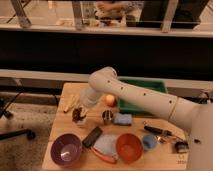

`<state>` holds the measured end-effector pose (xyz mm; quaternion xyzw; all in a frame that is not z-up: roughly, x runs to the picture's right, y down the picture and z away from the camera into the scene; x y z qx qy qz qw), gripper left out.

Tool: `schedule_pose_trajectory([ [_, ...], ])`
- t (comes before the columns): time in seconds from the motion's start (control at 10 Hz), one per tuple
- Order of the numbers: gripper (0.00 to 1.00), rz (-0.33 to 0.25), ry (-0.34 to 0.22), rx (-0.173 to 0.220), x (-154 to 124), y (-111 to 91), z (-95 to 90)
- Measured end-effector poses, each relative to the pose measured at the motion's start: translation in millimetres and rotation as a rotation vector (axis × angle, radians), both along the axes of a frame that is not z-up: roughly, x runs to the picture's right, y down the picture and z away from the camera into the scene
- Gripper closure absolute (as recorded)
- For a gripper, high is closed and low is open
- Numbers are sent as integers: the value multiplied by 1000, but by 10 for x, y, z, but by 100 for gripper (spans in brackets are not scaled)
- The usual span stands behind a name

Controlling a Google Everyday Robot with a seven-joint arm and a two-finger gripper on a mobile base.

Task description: Place grapes in paper cup

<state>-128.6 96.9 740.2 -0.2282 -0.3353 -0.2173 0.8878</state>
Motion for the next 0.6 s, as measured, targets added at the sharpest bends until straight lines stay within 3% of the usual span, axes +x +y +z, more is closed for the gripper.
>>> schedule_pose_trajectory([
  [0.6,32,4,-13,-3,34,-32,-93],
])
